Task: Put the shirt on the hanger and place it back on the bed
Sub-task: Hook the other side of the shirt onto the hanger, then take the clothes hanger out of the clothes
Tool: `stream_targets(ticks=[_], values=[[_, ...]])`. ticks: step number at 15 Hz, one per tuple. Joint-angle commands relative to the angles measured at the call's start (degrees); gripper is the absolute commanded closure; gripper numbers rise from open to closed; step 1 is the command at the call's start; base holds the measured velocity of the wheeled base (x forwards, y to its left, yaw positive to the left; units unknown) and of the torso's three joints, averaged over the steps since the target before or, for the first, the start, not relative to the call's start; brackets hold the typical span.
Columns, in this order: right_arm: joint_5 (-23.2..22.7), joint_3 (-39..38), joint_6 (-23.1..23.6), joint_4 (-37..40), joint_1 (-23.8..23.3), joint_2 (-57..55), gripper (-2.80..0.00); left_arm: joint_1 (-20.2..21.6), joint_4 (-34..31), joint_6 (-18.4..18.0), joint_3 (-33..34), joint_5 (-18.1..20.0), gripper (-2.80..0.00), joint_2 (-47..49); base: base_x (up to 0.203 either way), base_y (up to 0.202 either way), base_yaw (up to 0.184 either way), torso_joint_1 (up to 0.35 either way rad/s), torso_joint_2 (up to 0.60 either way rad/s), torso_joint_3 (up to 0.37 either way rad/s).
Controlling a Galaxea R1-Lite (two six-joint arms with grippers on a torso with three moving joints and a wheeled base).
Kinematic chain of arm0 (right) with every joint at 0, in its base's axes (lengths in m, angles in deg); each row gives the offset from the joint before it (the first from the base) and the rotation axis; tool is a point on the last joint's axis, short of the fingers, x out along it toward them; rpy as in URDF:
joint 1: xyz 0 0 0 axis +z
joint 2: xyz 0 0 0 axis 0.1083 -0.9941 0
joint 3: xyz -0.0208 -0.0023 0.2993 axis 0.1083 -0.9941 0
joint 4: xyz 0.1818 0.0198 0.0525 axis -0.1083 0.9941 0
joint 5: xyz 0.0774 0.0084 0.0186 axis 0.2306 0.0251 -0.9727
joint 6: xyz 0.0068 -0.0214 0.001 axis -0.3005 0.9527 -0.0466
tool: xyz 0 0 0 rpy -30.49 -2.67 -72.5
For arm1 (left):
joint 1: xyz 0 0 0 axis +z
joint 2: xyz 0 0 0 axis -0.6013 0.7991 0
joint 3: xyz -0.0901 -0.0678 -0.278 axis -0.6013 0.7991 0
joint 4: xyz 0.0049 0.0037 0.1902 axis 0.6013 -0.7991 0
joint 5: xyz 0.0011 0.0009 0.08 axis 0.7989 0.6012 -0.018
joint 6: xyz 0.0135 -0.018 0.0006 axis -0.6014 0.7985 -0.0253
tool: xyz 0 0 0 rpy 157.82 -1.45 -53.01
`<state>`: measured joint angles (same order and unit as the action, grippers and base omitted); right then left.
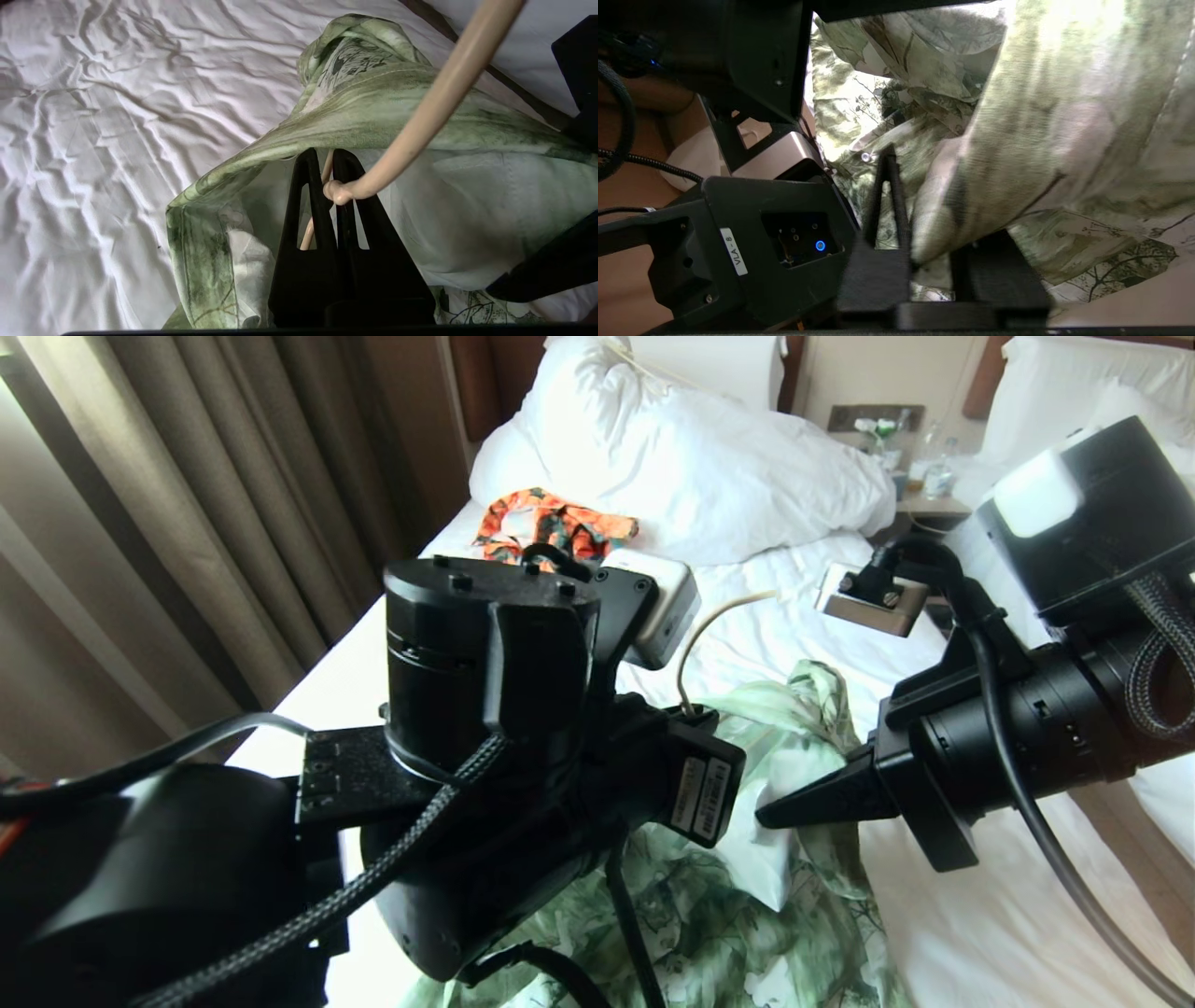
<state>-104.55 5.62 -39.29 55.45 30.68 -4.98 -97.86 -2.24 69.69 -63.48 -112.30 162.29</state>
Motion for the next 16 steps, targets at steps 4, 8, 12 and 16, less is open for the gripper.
stream_targets(ticks=[4, 8, 12, 16], values=[[0.4, 0.09, 0.05, 0.46, 0.1, 0.02, -2.8, 0.0, 0.04, 0.03, 0.06, -0.22, 0.0, -2.42, 0.0, 0.0, 0.0, 0.0, 0.0, 0.0], [4.18, 0.95, 0.05, 4.25, 0.07, 0.97, -2.8, 0.26, -0.05, -0.05, 0.09, -0.24, 0.0, -3.86, 0.0, 0.0, 0.0, 0.0, 0.0, 0.0], [4.67, 0.88, -0.2, 8.21, -1.58, 4.77, -2.8, 0.52, -0.05, -0.05, 0.11, -0.24, 0.0, -4.45, 0.0, 0.0, 0.0, 0.0, 0.0, 0.0], [3.99, 3.37, -1.16, 7.91, -9.68, 8.81, 0.0, 0.52, -2.22, -0.05, -0.2, -0.24, 0.0, -4.64, 0.0, 0.0, 0.0, 0.0, 0.0, 0.0]])
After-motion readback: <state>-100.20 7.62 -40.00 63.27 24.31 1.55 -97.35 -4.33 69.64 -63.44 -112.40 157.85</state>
